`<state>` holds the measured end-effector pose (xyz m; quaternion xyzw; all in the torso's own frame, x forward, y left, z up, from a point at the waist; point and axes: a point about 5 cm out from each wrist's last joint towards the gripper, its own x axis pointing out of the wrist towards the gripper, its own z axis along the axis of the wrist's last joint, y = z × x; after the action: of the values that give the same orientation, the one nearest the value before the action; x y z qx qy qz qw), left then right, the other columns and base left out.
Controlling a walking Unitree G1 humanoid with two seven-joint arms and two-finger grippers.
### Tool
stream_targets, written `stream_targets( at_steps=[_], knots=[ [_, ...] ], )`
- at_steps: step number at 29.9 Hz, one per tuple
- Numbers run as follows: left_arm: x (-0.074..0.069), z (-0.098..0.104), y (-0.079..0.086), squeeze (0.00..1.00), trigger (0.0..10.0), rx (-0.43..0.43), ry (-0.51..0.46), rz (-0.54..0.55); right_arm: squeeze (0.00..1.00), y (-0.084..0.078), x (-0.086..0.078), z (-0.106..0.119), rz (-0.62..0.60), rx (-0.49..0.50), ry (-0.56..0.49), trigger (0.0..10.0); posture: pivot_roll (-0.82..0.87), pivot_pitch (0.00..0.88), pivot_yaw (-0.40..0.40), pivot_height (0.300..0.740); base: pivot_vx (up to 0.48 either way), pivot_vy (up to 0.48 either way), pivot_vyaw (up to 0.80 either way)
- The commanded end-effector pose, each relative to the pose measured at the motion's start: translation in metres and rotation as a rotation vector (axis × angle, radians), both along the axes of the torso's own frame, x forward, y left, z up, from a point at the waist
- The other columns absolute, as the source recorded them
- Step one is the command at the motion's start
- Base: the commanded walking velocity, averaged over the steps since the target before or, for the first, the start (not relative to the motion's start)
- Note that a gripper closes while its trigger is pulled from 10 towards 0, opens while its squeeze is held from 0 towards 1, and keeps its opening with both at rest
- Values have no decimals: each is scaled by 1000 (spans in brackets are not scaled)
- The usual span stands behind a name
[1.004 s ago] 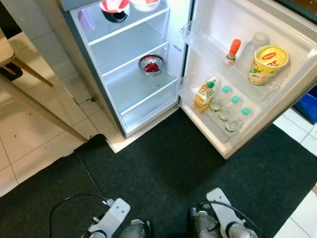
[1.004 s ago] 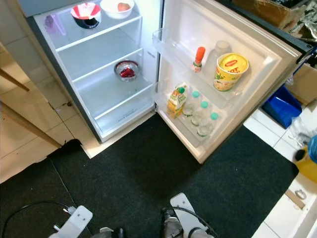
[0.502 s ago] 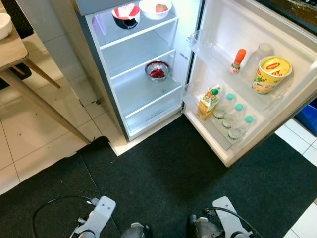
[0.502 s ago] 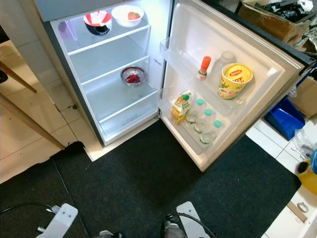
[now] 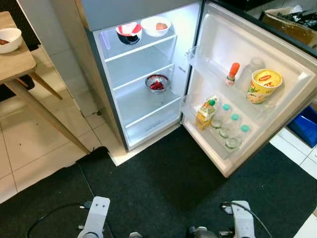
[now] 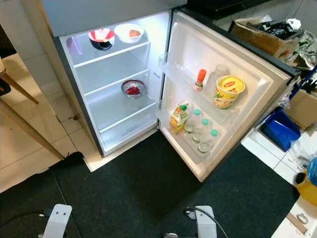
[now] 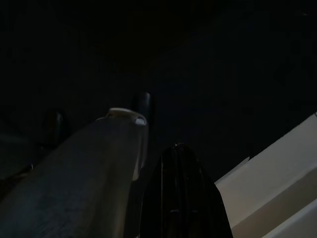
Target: Restocking fridge
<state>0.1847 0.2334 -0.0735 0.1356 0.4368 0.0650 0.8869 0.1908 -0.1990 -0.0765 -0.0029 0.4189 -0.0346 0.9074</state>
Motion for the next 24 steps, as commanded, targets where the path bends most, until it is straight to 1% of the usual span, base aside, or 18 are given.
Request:
stream_targets(
  at_steps=[1, 2, 3, 4, 6, 10, 11, 12, 13, 15, 19, 24],
  knots=[
    [-12, -7, -4, 0, 10000, -32, 35, 19, 0, -4, -12, -6, -102, 61, 34, 10000, -73, 145, -1, 740, 0, 0, 0],
    [-12, -7, -4, 0, 10000, -41, 34, 27, 0, -6, -11, -5, -169, 107, 17, 10000, -75, 136, -1, 740, 0, 0, 0],
    [-12, -7, -4, 0, 10000, -41, 34, 27, 0, -6, -11, -5, -169, 107, 17, 10000, -75, 136, -1, 740, 0, 0, 0],
    [-13, -7, -3, 0, 10000, -44, 36, 32, 0, -7, -10, -4, -204, 134, 4, 10000, -77, 133, 2, 740, 0, 0, 0],
    [-14, -8, -3, 0, 10000, -47, 39, 33, 0, -8, -9, -4, -212, 143, -1, 10000, -78, 125, 1, 740, 0, 0, 0],
    [-15, -9, -4, 0, 10000, -59, 45, 25, 0, -7, -7, -3, -191, 136, 2, 10000, -79, 110, -1, 740, 0, 0, 0],
    [-17, -10, -6, 0, 10000, -64, 64, 13, 0, -6, -7, -3, -166, 126, 11, 10000, -77, 107, -6, 740, 0, 0, 0],
    [-17, -10, -6, 0, 10000, -64, 64, 13, 0, -6, -7, -3, -166, 126, 11, 10000, -77, 107, -6, 740, 0, 0, 0],
    [-20, -12, -8, 0, 10000, -54, 96, -17, 0, -5, -9, -4, -144, 119, 21, 10000, -75, 105, -11, 740, 0, 0, 0],
    [-22, -13, -9, 0, 10000, -49, 109, -33, 0, -4, -9, -5, -140, 119, 24, 10000, -75, 105, -11, 740, 0, 0, 0],
    [-28, -18, -16, 0, 10000, -75, 144, -54, 0, -3, -12, -6, -131, 126, 33, 10000, -74, 104, -11, 740, 300, 0, 0],
    [-31, -19, -17, 0, 10000, -77, 156, -56, 0, -2, -14, -7, -125, 129, 40, 10000, -75, 106, -11, 740, 369, 0, 0]
  ],
)
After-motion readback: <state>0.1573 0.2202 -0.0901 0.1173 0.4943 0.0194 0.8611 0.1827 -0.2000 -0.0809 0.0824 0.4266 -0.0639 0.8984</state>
